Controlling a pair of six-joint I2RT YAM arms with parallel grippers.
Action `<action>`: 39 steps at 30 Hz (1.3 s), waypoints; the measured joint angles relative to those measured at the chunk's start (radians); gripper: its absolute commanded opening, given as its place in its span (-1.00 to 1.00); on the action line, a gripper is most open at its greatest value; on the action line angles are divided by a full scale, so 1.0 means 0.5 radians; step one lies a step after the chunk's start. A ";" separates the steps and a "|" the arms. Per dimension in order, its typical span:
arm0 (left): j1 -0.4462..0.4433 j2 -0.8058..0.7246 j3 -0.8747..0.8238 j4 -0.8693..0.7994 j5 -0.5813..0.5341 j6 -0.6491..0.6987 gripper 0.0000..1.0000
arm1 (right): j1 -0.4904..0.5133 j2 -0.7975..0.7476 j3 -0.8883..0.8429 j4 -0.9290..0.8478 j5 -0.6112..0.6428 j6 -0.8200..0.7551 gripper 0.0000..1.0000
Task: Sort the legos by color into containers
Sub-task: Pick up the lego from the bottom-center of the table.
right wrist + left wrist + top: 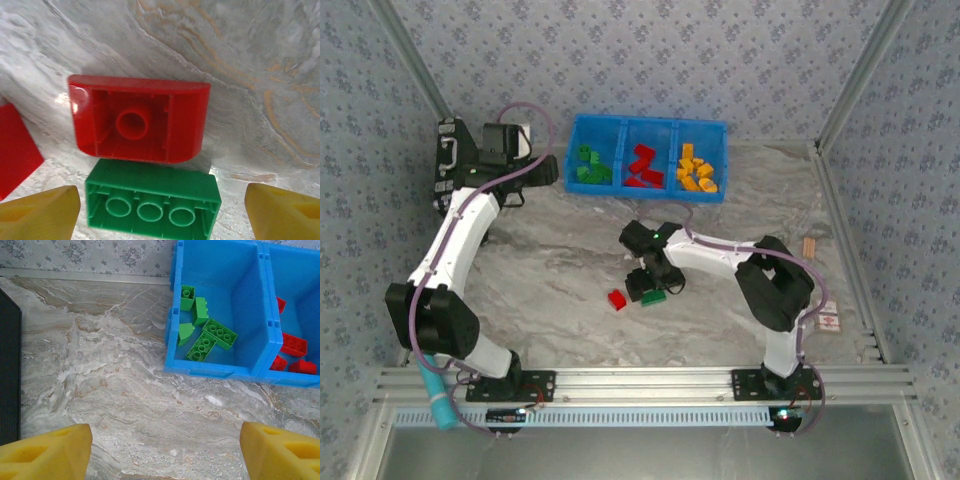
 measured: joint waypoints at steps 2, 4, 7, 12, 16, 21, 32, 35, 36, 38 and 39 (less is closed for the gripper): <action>0.004 0.000 0.000 0.002 0.005 0.000 0.56 | 0.002 0.020 -0.014 0.008 -0.001 0.002 0.76; 0.004 -0.001 -0.003 0.002 0.005 0.000 0.56 | 0.002 0.037 -0.028 0.021 -0.002 0.008 0.74; 0.004 -0.001 -0.004 0.001 0.005 0.000 0.56 | 0.002 0.056 -0.046 0.031 -0.002 0.018 0.68; 0.004 -0.011 -0.009 0.002 0.009 0.000 0.56 | 0.002 0.057 -0.053 0.032 0.022 0.028 0.51; 0.005 -0.027 -0.013 0.002 0.013 0.000 0.57 | 0.002 0.057 -0.054 0.023 0.054 0.040 0.37; 0.005 -0.043 -0.013 0.000 0.012 0.008 0.56 | 0.002 0.053 -0.054 0.014 0.062 0.039 0.27; 0.005 -0.077 -0.065 0.005 0.035 0.015 0.57 | -0.069 -0.121 0.232 -0.336 0.142 -0.095 0.21; 0.006 -0.089 -0.087 0.003 0.049 0.017 0.57 | -0.136 -0.119 0.494 -0.376 0.185 -0.213 0.21; 0.008 -0.102 -0.105 -0.001 0.061 0.022 0.57 | -0.162 -0.110 0.587 -0.386 0.196 -0.259 0.21; 0.014 -0.154 -0.166 -0.005 0.098 0.037 0.57 | -0.224 -0.057 0.808 -0.390 0.213 -0.365 0.22; 0.017 -0.183 -0.195 -0.015 0.117 0.047 0.57 | -0.254 -0.012 0.921 -0.384 0.220 -0.417 0.21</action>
